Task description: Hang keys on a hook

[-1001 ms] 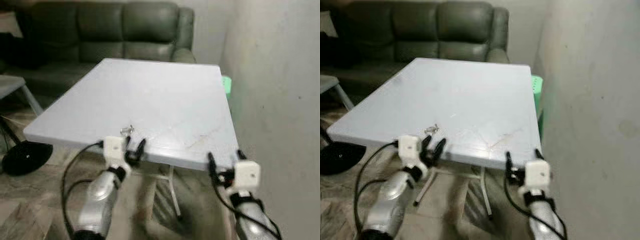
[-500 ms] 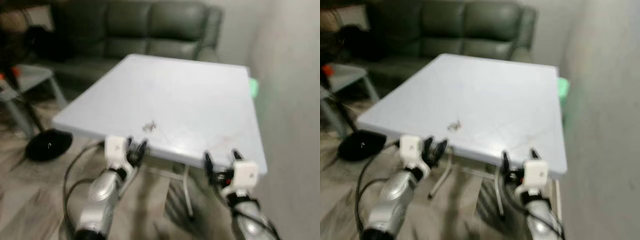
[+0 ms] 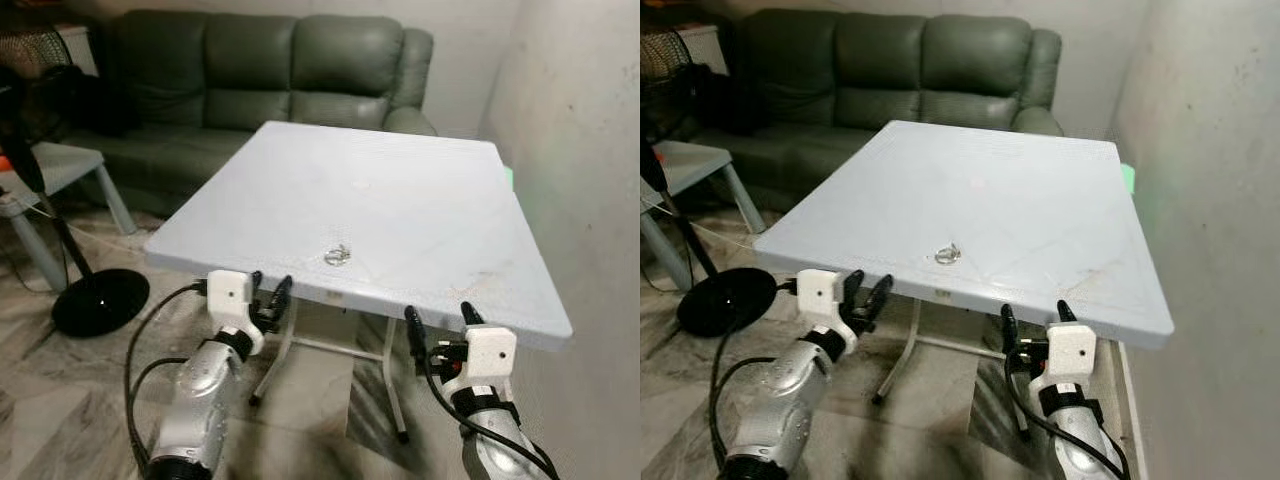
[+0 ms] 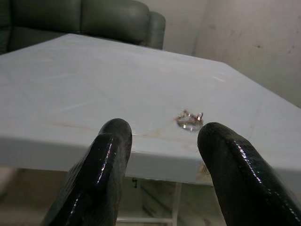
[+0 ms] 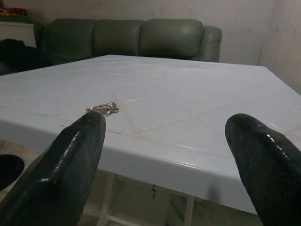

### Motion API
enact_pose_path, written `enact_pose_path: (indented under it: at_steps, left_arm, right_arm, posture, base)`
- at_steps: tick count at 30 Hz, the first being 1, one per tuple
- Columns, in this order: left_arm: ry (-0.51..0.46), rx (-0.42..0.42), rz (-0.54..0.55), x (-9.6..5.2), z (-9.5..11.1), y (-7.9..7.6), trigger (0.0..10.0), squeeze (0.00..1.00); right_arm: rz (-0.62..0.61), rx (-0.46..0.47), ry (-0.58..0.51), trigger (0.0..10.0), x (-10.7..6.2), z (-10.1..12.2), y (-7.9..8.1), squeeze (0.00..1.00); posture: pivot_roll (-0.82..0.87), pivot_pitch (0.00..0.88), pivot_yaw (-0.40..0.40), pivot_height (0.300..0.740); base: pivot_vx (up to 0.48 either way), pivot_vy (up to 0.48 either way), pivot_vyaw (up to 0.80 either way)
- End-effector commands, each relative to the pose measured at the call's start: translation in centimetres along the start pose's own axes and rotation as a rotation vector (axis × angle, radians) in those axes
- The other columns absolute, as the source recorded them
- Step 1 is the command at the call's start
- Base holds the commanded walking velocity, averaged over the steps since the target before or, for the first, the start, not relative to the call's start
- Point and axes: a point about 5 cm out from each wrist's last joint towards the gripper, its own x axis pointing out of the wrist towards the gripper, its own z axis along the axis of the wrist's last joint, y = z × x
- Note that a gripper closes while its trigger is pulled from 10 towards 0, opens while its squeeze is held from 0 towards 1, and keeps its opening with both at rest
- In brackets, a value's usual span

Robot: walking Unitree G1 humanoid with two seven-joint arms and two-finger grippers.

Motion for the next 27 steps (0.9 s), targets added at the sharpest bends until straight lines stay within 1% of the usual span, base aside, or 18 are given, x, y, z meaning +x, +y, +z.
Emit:
enact_pose_path:
  at_steps: [1,13,20,23,27]
  left_arm:
    - [-0.002,-0.001,-0.028,0.5,0.15,-0.93,10.0,0.0]
    - [0.001,-0.012,-0.024,0.53,0.12,-0.98,10.0,0.0]
    - [0.005,-0.033,-0.024,0.54,0.09,-1.04,10.0,0.0]
    - [0.006,-0.043,-0.026,0.56,0.07,-1.05,10.0,0.0]
    - [0.01,-0.05,-0.031,0.57,0.04,-1.12,10.0,0.0]
  right_arm:
    - [-0.016,-0.009,0.001,10.0,-0.14,0.03,-0.67,0.0]
    - [-0.015,-0.004,-0.001,10.0,-0.18,0.08,-0.61,0.0]
    - [-0.011,-0.002,-0.002,10.0,-0.16,0.1,-0.57,0.0]
    - [-0.01,0.0,-0.002,10.0,-0.13,0.13,-0.56,0.0]
    - [-0.008,0.001,-0.002,10.0,-0.12,0.13,-0.53,0.0]
  posture:
    - [-0.09,0.0,0.001,0.74]
    - [-0.09,0.0,0.001,0.74]
    - [-0.09,0.0,-0.002,0.74]
    - [-0.09,0.0,-0.001,0.74]
    - [-0.09,0.0,-0.001,0.74]
  base:
    - [0.0,0.476,0.0]
    - [0.0,0.452,0.0]
    - [0.0,0.0,0.0]
    - [0.0,0.291,0.0]
    - [0.28,0.384,0.0]
